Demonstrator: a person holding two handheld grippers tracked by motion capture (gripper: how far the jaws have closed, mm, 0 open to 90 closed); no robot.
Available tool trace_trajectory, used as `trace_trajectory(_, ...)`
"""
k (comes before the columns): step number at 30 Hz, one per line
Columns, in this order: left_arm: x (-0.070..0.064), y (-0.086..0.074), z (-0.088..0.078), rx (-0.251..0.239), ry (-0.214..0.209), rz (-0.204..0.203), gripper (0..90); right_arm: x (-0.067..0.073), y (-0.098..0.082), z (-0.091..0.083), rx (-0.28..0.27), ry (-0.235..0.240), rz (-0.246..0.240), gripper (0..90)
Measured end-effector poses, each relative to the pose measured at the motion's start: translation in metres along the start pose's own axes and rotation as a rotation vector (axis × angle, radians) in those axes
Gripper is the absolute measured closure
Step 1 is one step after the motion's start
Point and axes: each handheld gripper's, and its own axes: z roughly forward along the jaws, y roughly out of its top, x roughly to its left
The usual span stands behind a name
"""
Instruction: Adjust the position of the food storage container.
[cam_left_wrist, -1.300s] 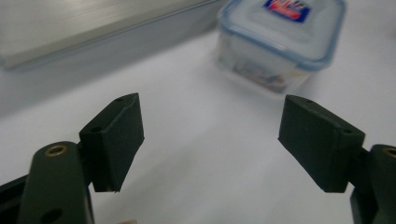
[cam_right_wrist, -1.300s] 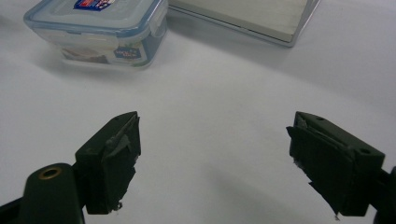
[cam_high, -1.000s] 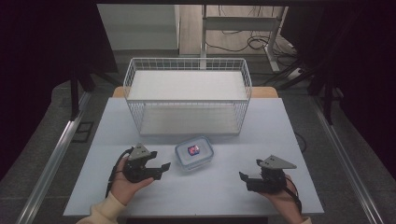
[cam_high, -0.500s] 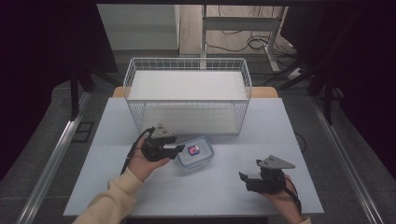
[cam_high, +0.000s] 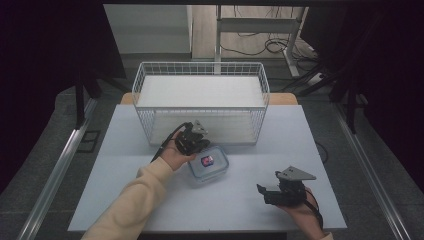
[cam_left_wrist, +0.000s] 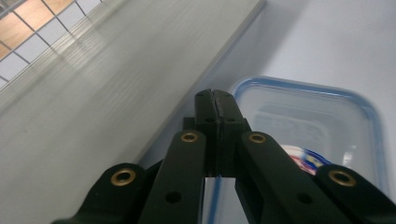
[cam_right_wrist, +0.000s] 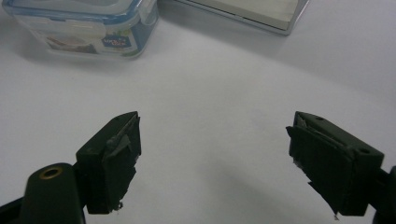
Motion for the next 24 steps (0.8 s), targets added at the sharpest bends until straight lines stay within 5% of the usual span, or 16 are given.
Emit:
trace_trajectory(16, 0.007, 0.005, 0.030, 0.080, -0.037, 0.056, 89.7, -0.002, -0.001, 0.002, 0.007, 0.023, 0.036, 16.8)
trace_trajectory(24, -0.014, 0.013, 0.032, 0.071, -0.104, 0.138, 89.7, -0.003, -0.002, 0.002, 0.012, 0.019, 0.039, 16.8)
